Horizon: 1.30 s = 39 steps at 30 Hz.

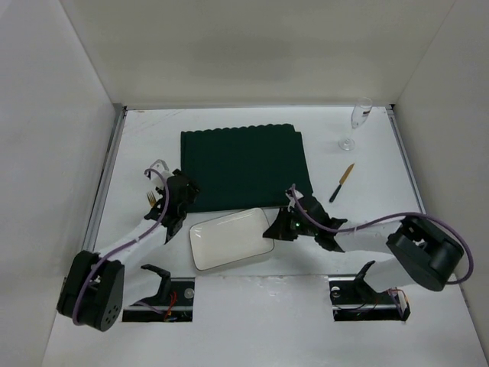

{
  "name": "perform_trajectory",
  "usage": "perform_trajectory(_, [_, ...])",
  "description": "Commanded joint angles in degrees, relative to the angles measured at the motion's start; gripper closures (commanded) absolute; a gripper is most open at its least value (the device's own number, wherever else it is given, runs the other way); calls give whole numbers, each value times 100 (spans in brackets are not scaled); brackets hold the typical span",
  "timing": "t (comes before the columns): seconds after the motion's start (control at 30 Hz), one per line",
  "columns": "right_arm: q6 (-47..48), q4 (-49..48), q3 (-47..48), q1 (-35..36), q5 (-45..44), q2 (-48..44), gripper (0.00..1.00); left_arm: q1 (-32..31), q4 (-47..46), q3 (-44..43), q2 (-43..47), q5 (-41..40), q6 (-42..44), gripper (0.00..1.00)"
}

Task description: Set the dinner table for one person

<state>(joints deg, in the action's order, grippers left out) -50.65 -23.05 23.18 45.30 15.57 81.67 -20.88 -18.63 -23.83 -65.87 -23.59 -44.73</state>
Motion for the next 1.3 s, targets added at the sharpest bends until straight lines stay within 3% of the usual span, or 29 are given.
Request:
perform_trajectory(0.0, [-146, -297, 28, -8, 279, -747, 96, 53, -184, 2, 538, -137, 52, 58])
perform_trajectory(0.17, [-436, -358, 485, -341, 420, -1399, 95, 238, -211, -60, 812, -101, -9, 57])
perform_trajectory(0.33, [-507, -420, 1100, -982, 745, -1250, 95, 230, -290, -60, 786, -75, -115, 57])
perform_trajectory(0.5, [-375, -437, 1776, -1800, 1043, -522, 94, 142, -501, -16, 602, -75, -167, 57])
perform_trajectory(0.83, [-120, -288, 3543, -2714, 1641, 1552, 94, -148, -826, -7, 180, -101, -194, 57])
perform_trajectory(1.0, [-68, -121, 4089, -2803, 2037, 2203, 94, -245, -914, 54, 56, -119, -203, 57])
perform_trajectory(1.27, [152, 98, 4291, -2785, 2169, 2511, 94, -280, -1037, 107, -128, -154, -255, 57])
